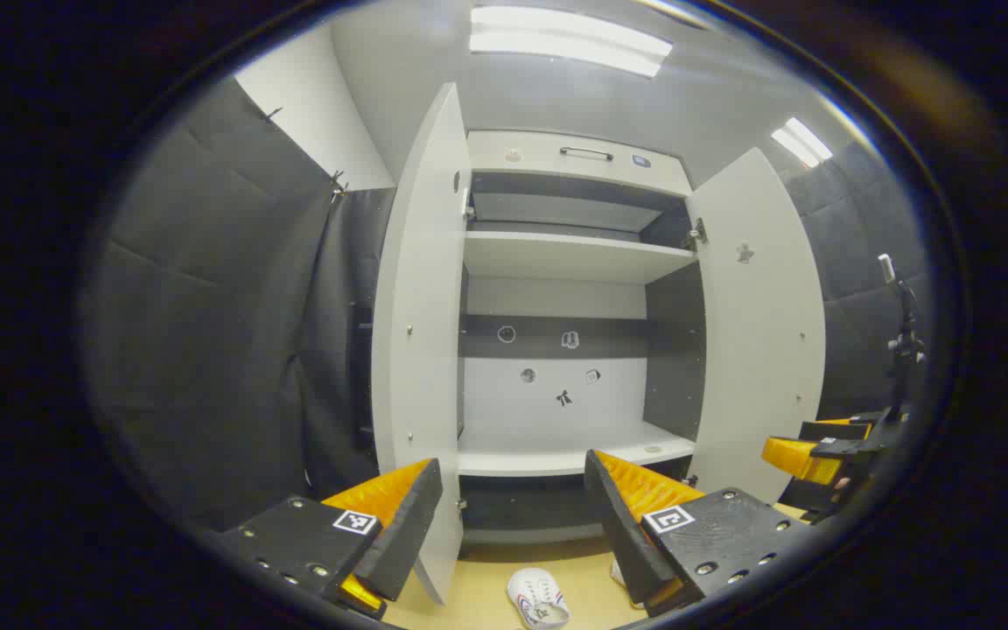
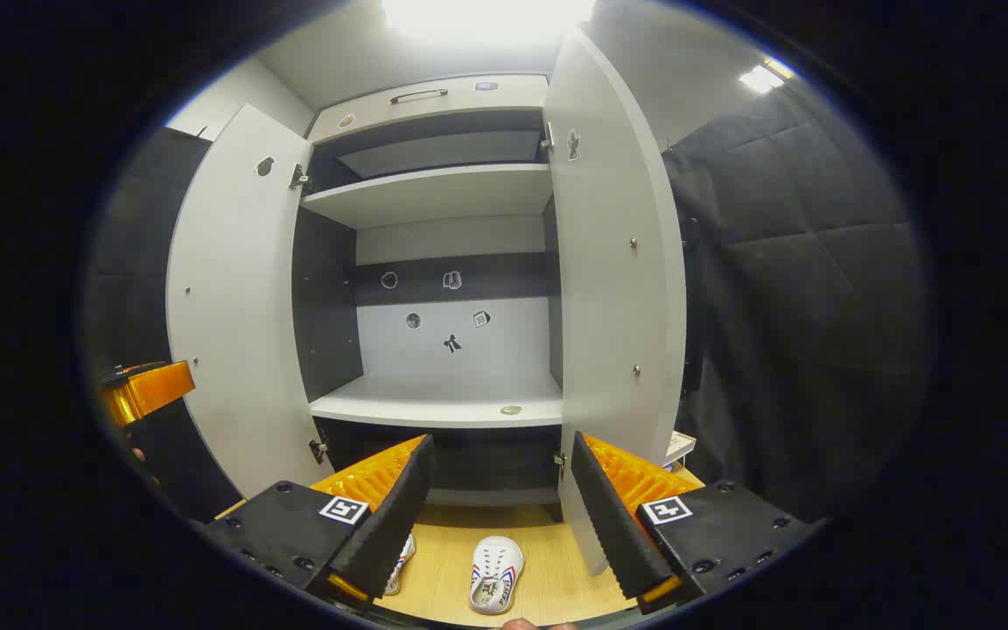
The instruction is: Grab one shoe with the right hand and put it into the shoe cabinet, grab the other shoe with the left hand and put it into the shoe cabinet; then close the right door with the right hand and the left door with the left hand.
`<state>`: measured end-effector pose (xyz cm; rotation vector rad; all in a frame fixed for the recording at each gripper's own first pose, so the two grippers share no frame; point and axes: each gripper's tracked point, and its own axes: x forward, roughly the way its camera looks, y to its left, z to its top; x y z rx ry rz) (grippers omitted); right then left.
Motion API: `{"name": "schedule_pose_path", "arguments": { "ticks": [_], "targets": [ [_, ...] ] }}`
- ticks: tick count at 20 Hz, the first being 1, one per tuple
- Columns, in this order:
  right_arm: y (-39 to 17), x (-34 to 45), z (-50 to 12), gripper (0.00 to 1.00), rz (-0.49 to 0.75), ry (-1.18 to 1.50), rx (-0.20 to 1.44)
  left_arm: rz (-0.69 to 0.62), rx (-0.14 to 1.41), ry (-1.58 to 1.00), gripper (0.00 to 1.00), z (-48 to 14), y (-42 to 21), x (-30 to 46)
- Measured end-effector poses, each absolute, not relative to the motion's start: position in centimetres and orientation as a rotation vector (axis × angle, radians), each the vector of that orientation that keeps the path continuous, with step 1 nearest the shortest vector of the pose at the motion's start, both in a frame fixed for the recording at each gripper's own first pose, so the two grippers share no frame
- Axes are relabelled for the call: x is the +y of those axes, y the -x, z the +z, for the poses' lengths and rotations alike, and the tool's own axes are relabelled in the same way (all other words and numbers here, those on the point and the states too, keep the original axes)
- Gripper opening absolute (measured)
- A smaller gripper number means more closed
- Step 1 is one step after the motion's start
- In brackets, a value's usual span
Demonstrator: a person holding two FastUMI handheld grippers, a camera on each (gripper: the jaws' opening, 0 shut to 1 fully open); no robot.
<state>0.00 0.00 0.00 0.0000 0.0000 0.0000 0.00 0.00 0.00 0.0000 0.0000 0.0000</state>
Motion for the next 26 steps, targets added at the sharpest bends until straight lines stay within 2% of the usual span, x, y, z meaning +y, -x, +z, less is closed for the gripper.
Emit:
{"name": "schedule_pose_path", "arguments": {
  "ticks": [1,3,4,15,16,20,21,26],
  "targets": [
    [-0.1,0.0,-0.1,0.96,-0.004,-0.004,0.004,-0.002,0.003,0.007,0.93,-0.1,0.0,0.1],
    [-0.3,-0.3,-0.5,0.96,-0.028,0.008,0.021,0.006,0.010,0.005,0.94,-0.5,0.0,0.7],
    [-0.4,-0.3,-0.8,0.98,-0.031,0.025,0.032,0.013,0.013,-0.003,0.99,-0.6,0.1,1.0],
    [-0.9,1.1,-0.1,0.98,0.002,0.035,0.032,0.034,0.011,-0.029,1.00,-1.0,1.0,1.9],
    [-0.9,1.2,0.2,0.98,0.004,0.038,0.027,0.035,0.012,-0.026,0.94,-1.1,1.0,2.0],
    [-1.3,1.6,0.6,0.98,0.016,0.038,0.022,0.049,0.018,-0.011,0.94,-1.3,0.9,2.4],
    [-1.5,1.8,0.5,0.98,0.022,0.038,0.027,0.054,0.021,-0.010,0.99,-1.5,1.0,2.5],
    [-3.0,2.3,-0.8,0.96,0.031,0.064,0.090,0.077,0.042,-0.008,0.99,-2.6,1.5,3.2]
  ]
}}
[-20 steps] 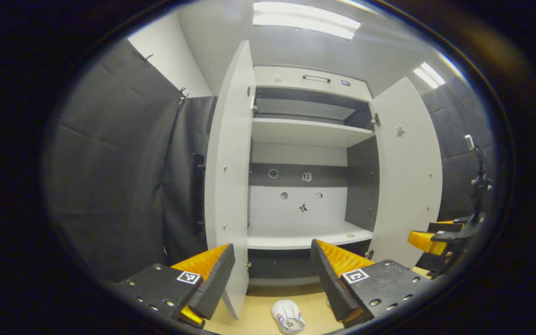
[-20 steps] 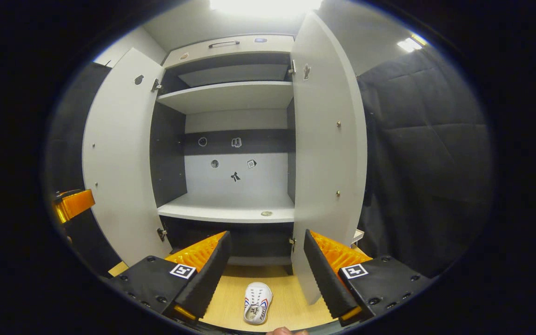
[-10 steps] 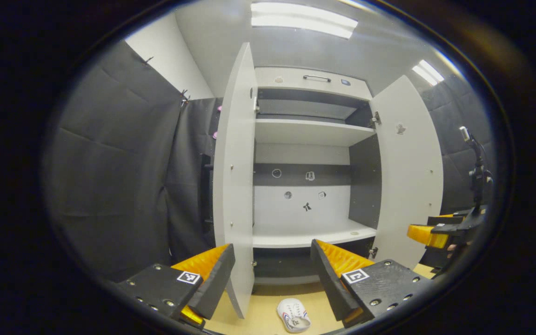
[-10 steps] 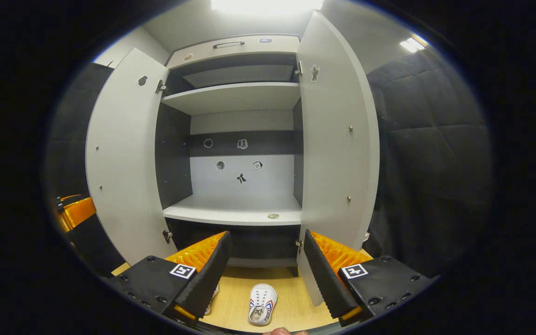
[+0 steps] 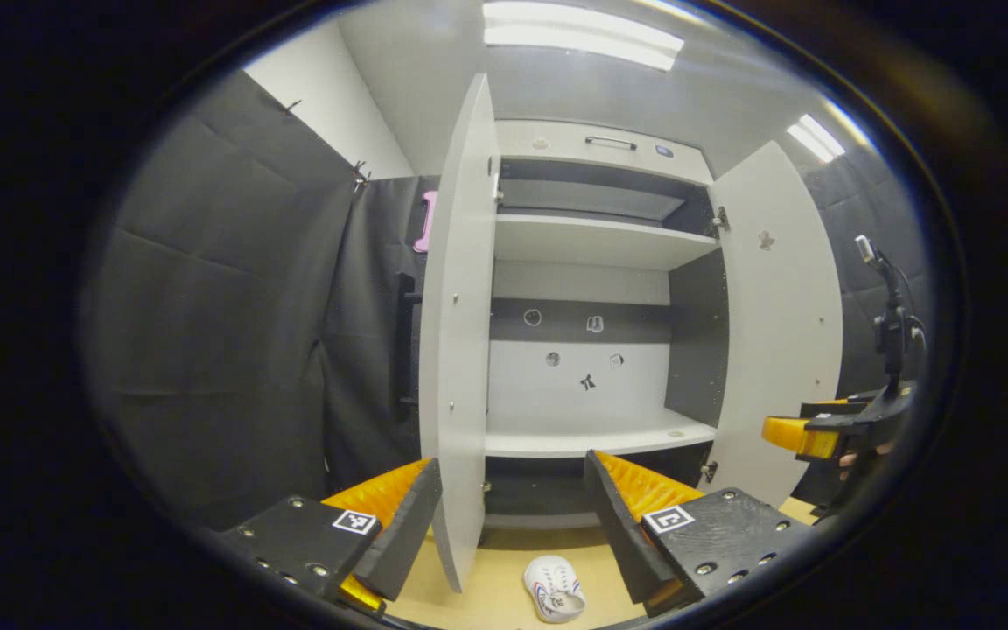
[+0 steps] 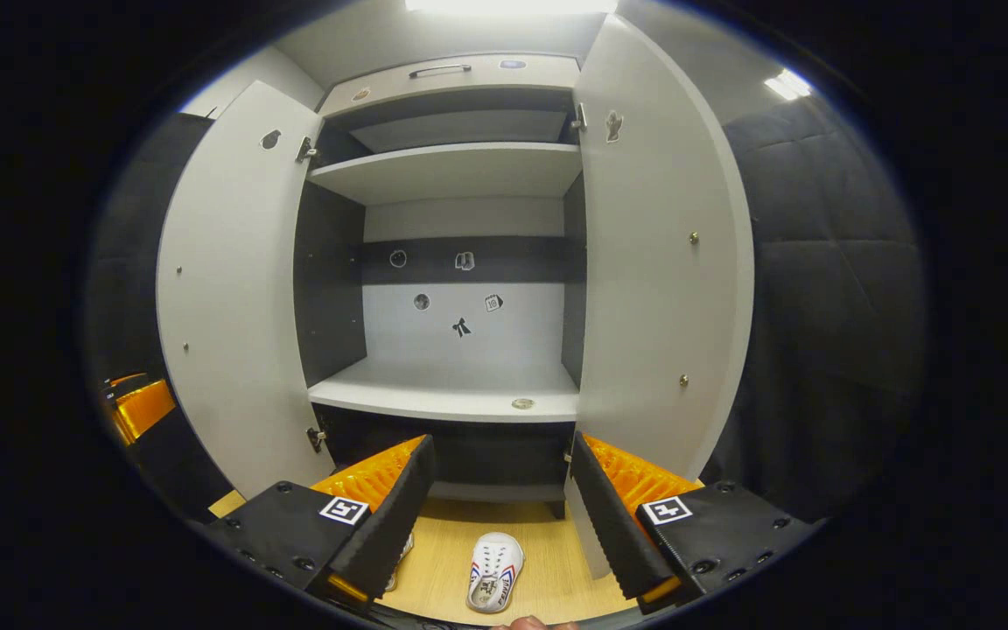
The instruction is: Grab one shoe with the right hand and put it into the shoe cabinet, grab the other shoe with the left hand and put it into the shoe cabinet; then close the right door with the right hand and the left door with the left hand.
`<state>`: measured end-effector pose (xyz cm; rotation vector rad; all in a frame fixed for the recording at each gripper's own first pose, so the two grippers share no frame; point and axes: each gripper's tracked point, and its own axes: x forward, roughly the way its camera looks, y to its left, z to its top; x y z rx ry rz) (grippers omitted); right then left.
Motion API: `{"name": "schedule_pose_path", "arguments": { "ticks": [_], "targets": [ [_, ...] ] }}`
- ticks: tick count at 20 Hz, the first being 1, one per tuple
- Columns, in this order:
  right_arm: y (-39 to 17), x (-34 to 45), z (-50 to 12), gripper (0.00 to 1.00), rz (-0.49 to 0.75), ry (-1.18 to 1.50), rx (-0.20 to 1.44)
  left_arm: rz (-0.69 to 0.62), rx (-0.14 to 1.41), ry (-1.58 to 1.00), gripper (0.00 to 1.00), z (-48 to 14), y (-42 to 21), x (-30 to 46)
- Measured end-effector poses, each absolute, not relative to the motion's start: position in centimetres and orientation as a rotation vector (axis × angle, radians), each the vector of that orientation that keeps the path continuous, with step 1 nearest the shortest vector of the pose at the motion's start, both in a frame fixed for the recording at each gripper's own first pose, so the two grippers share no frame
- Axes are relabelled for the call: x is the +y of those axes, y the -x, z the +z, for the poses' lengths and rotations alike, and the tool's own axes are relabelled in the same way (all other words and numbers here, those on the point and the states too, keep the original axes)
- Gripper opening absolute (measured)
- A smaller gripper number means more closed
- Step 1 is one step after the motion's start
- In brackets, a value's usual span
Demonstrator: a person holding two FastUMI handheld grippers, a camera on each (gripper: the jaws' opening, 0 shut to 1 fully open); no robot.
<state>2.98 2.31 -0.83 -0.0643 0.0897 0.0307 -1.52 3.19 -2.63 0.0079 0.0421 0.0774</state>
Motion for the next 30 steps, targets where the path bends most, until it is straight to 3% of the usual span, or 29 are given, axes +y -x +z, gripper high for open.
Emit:
{"name": "schedule_pose_path", "arguments": {
  "ticks": [8,10,11,17,19,21,23,24,26,30],
  "targets": [
    [-5.8,4.5,-6.4,0.96,0.112,0.059,0.248,0.109,0.105,-0.004,0.99,-5.7,2.9,4.1],
    [-6.9,4.7,-8.7,0.98,0.120,0.076,0.285,0.120,0.117,0.009,0.99,-6.5,3.2,4.3],
    [-7.4,4.9,-10.1,0.98,0.126,0.085,0.308,0.132,0.118,0.002,0.94,-6.7,3.5,4.6],
    [-10.0,5.8,-18.9,0.98,0.178,0.115,0.444,0.143,0.141,0.008,0.94,-8.0,5.1,4.7],
    [-10.5,5.8,-21.9,0.98,0.184,0.130,0.487,0.146,0.162,0.007,0.99,-8.8,5.6,4.9],
    [-10.9,6.3,-24.4,0.98,0.197,0.118,0.532,0.152,0.182,0.004,0.94,-9.6,5.9,5.2],
    [-11.5,6.7,-26.6,0.98,0.200,0.098,0.569,0.158,0.193,0.012,0.94,-10.1,5.9,5.4],
    [-11.8,6.8,-27.5,0.98,0.204,0.091,0.581,0.159,0.199,0.018,0.99,-10.3,5.8,5.5],
    [-12.2,6.7,-29.6,0.98,0.210,0.096,0.613,0.154,0.213,0.024,0.94,-10.9,5.8,5.3],
    [-12.5,6.8,-33.5,0.97,0.234,0.125,0.698,0.137,0.260,0.017,0.94,-13.0,6.3,4.7]
  ]
}}
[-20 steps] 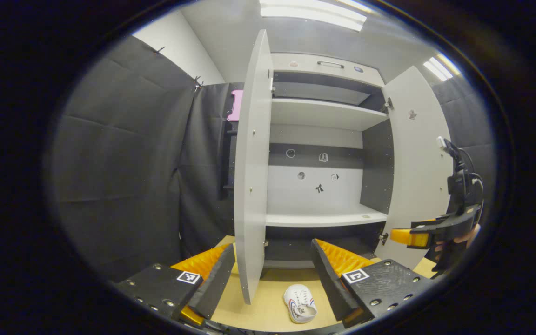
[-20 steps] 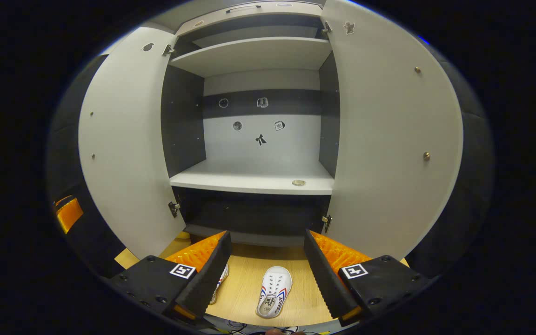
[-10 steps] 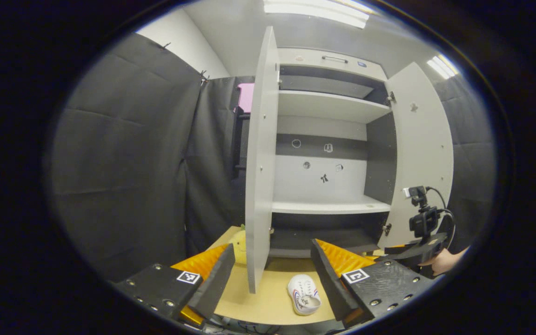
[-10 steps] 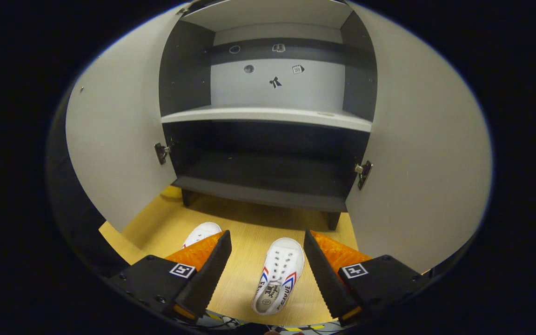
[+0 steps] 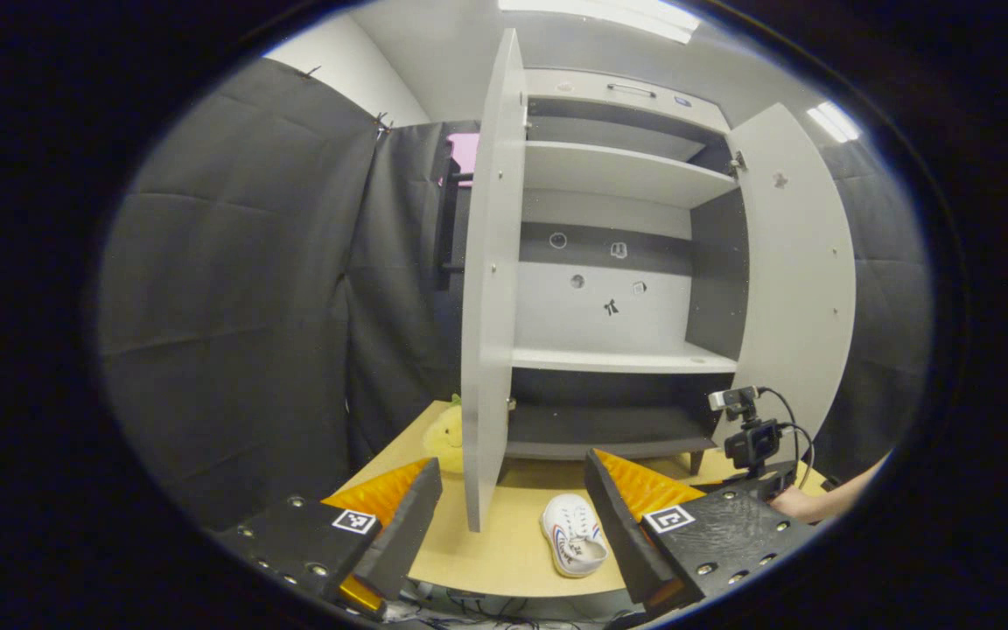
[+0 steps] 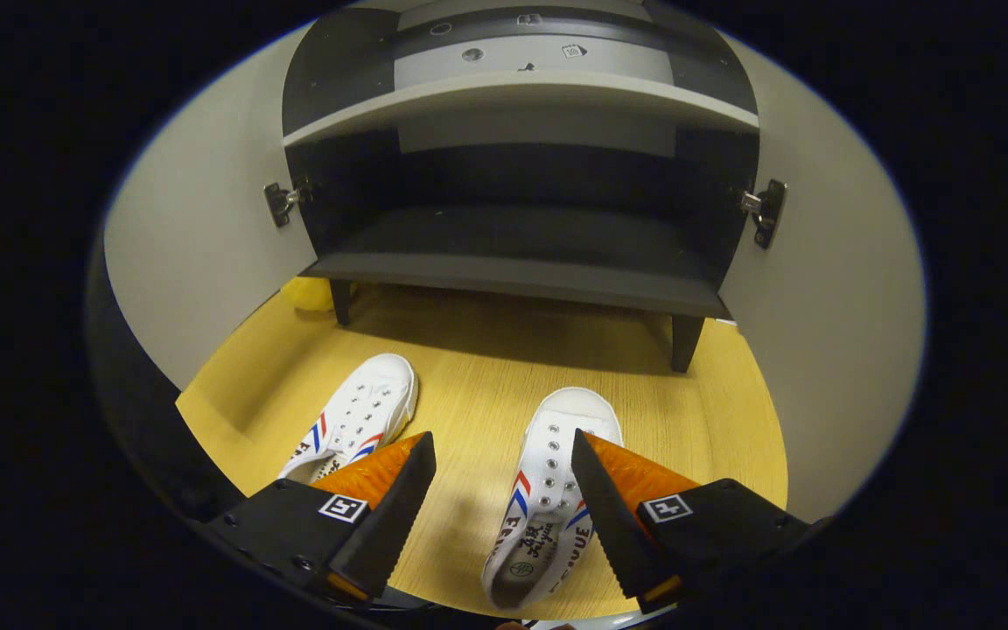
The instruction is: Grab one shoe with the right hand and put it into the shoe cabinet, grab the other shoe with the left hand and put it into the shoe cabinet; then close the right door with the right hand and the left door with the left hand.
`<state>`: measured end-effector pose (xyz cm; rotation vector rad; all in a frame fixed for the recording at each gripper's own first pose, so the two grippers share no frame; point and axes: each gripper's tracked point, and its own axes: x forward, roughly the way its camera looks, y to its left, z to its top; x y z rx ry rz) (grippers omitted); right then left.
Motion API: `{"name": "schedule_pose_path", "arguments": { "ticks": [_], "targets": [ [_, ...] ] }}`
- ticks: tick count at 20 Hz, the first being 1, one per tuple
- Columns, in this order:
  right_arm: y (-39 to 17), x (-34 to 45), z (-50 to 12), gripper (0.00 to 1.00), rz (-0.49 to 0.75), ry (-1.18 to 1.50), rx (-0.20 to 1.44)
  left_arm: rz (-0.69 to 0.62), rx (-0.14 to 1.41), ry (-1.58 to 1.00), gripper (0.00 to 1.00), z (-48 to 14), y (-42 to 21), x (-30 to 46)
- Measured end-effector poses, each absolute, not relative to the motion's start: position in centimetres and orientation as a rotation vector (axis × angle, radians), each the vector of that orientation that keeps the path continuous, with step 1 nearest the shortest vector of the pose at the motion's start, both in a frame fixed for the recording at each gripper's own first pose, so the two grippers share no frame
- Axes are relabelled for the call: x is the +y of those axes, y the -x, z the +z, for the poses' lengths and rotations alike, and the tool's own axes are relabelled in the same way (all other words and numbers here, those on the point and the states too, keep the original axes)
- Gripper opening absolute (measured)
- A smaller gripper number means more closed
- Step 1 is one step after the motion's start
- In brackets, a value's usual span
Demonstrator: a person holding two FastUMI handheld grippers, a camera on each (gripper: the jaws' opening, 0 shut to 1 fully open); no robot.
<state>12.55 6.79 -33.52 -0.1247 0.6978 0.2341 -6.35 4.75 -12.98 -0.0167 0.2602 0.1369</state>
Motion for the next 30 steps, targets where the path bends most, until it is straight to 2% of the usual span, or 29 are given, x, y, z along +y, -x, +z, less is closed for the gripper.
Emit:
{"name": "schedule_pose_path", "arguments": {
  "ticks": [6,12,13,14,15,16,17,18,19,22,23,24,25,26,27,28,29,30],
  "targets": [
    [-12.4,7.3,-37.8,0.98,0.220,0.144,0.791,0.124,0.333,0.036,0.94,-15.3,7.1,4.1],
    [-11.5,7.0,-40.6,0.99,0.209,0.252,0.855,0.104,0.309,0.035,0.94,-14.6,7.2,3.6],
    [-11.7,6.9,-40.9,0.96,0.209,0.287,0.853,0.104,0.309,0.034,0.94,-14.6,7.2,3.5],
    [-11.8,6.6,-41.0,0.89,0.188,0.321,0.855,0.102,0.309,0.034,0.94,-14.5,7.1,3.5],
    [-12.2,5.9,-40.9,0.94,0.160,0.347,0.846,0.100,0.308,0.033,0.94,-14.5,7.1,3.5],
    [-12.4,5.4,-40.7,0.75,0.136,0.348,0.842,0.098,0.304,0.030,0.94,-14.3,7.0,3.5],
    [-12.4,5.2,-40.6,0.67,0.120,0.332,0.842,0.097,0.300,0.027,0.94,-14.1,7.1,3.5],
    [-12.5,4.9,-40.6,0.46,0.106,0.312,0.848,0.095,0.298,0.023,0.94,-14.2,7.1,3.4],
    [-12.5,4.9,-40.5,0.39,0.105,0.294,0.857,0.096,0.298,0.018,0.94,-14.2,7.1,3.5],
    [-12.6,4.7,-40.6,0.37,0.101,0.336,0.868,0.096,0.302,0.016,0.94,-14.3,7.2,3.6],
    [-12.5,4.7,-40.8,0.37,0.083,0.327,0.863,0.097,0.303,0.015,0.88,-14.2,7.2,3.6],
    [-11.9,4.9,-39.6,0.23,0.066,0.319,0.868,0.099,0.304,0.012,0.94,-14.3,7.3,3.6],
    [-12.4,4.8,-40.3,0.23,0.061,0.313,0.866,0.100,0.306,0.006,0.94,-14.3,7.3,3.7],
    [-11.7,5.1,-39.3,0.14,0.067,0.312,0.880,0.102,0.307,-0.001,0.94,-14.4,7.3,3.7],
    [-12.5,4.7,-40.2,0.14,0.063,0.307,0.872,0.102,0.309,-0.004,0.94,-14.4,7.3,3.7],
    [-11.9,4.8,-40.1,0.07,0.059,0.303,0.858,0.102,0.313,-0.005,0.88,-14.5,7.3,3.7],
    [-11.9,4.7,-40.5,0.02,0.052,0.305,0.857,0.105,0.317,-0.004,0.94,-14.5,7.5,3.7],
    [-11.4,4.7,-40.4,0.02,0.060,0.316,0.861,0.113,0.310,-0.003,0.94,-14.3,7.5,3.8]
  ]
}}
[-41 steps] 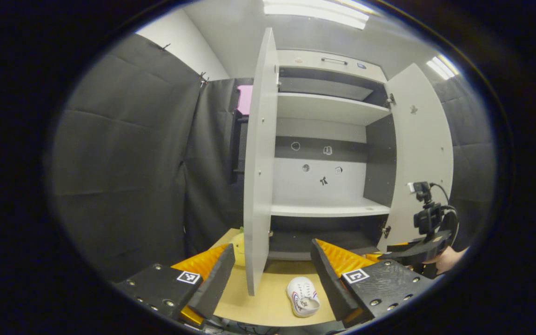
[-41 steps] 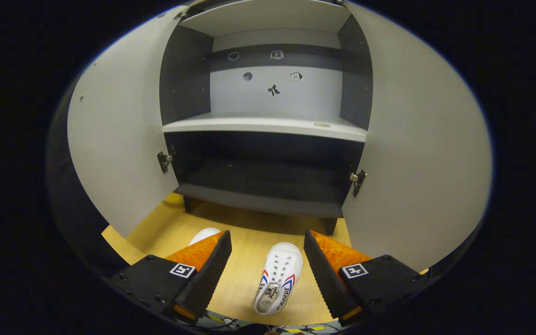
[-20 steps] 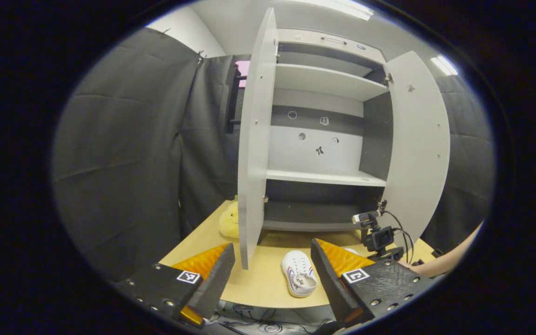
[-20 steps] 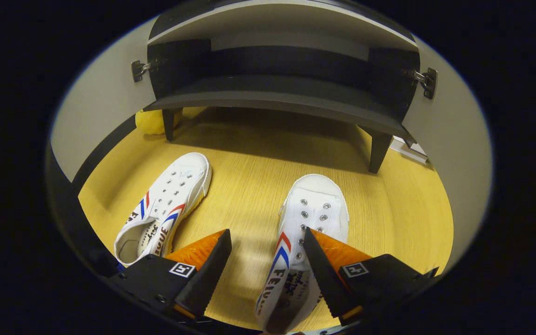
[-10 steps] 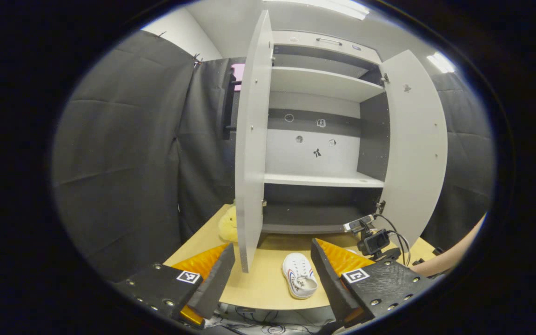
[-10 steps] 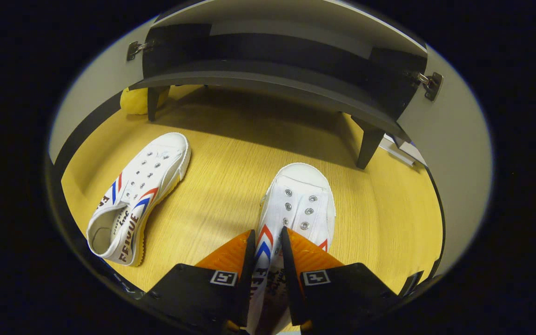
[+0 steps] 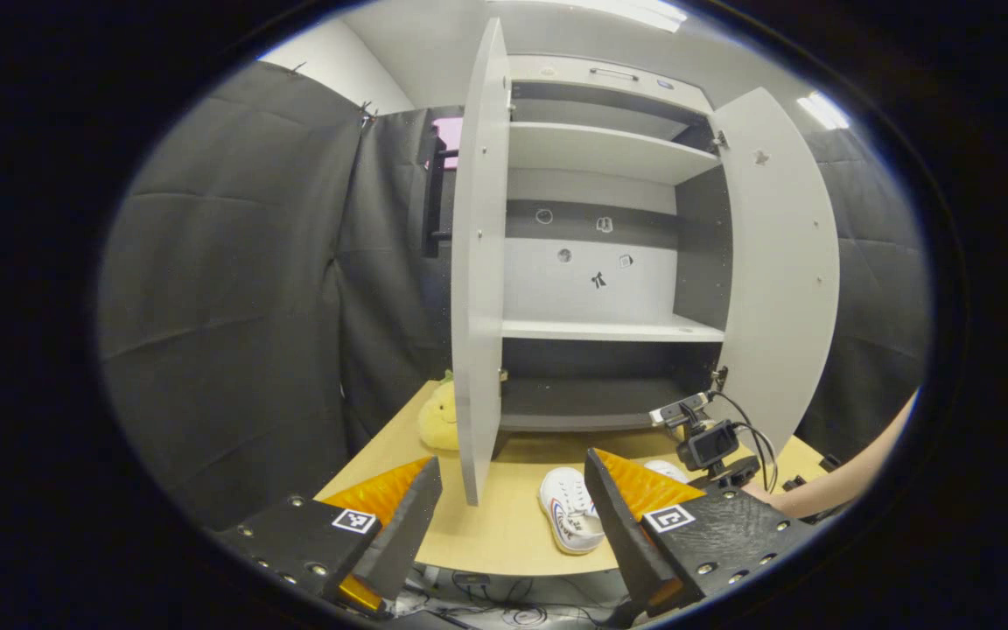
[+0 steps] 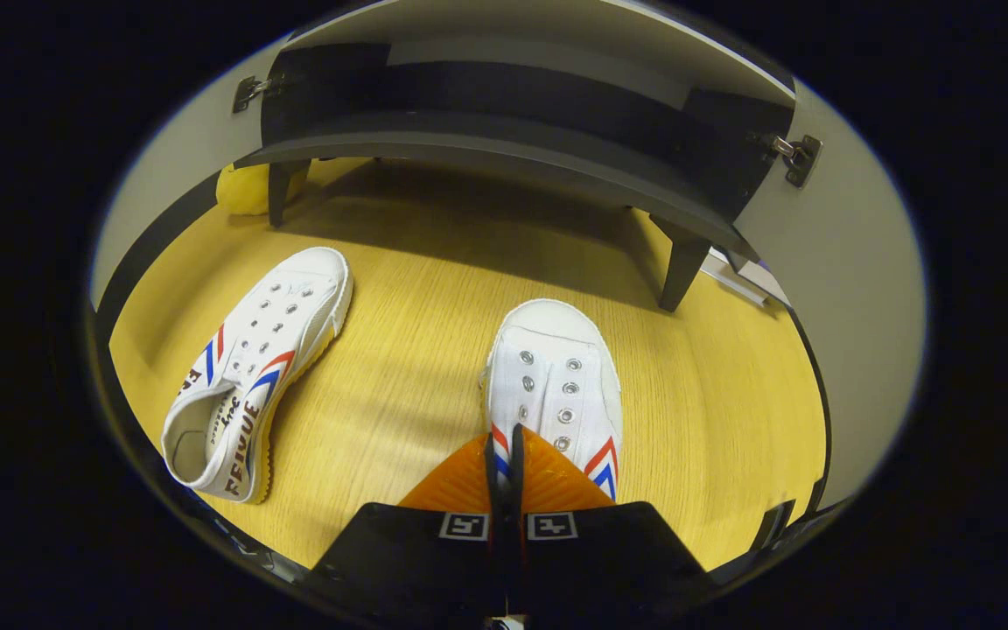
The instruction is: Grab one shoe with the right hand and put it into the shoe cabinet, grab the other shoe with the left hand and put it into the shoe cabinet; then close the right door with the right hand and the left door with the left hand.
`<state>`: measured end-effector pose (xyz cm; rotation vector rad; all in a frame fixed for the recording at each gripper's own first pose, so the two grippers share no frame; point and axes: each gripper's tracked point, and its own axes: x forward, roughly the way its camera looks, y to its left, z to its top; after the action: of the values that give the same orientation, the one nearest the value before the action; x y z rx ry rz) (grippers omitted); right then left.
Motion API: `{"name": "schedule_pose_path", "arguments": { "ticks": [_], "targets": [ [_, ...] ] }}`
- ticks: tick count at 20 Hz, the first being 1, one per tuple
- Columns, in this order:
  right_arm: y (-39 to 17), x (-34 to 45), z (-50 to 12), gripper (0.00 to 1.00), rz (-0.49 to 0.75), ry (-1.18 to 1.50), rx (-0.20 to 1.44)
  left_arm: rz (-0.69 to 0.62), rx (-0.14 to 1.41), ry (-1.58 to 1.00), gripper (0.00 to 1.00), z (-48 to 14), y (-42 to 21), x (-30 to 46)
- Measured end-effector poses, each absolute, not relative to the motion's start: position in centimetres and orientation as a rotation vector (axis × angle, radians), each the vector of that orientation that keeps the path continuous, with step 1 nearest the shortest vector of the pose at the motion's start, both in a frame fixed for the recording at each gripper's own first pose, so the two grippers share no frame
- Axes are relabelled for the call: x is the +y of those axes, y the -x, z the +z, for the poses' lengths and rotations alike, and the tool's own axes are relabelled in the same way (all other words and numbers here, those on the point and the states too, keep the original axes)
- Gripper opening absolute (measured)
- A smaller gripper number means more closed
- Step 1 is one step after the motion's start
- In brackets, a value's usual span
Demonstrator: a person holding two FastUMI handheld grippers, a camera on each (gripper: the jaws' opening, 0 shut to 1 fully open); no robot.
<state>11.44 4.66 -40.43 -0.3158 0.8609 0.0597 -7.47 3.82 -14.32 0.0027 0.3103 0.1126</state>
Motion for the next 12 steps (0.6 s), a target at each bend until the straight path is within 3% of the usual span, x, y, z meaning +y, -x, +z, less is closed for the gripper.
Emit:
{"name": "schedule_pose_path", "arguments": {
  "ticks": [4,5,12],
  "targets": [
    [-10.1,4.3,-39.3,0.02,0.076,0.314,0.836,0.115,0.309,0.000,0.94,-14.5,7.5,3.8],
    [-9.3,4.0,-38.7,0.02,0.081,0.289,0.836,0.115,0.311,-0.001,0.88,-14.5,7.5,3.7],
    [-3.7,4.2,-34.3,0.02,0.136,0.253,0.778,0.047,0.310,-0.019,0.88,-14.6,7.3,3.0]
  ]
}}
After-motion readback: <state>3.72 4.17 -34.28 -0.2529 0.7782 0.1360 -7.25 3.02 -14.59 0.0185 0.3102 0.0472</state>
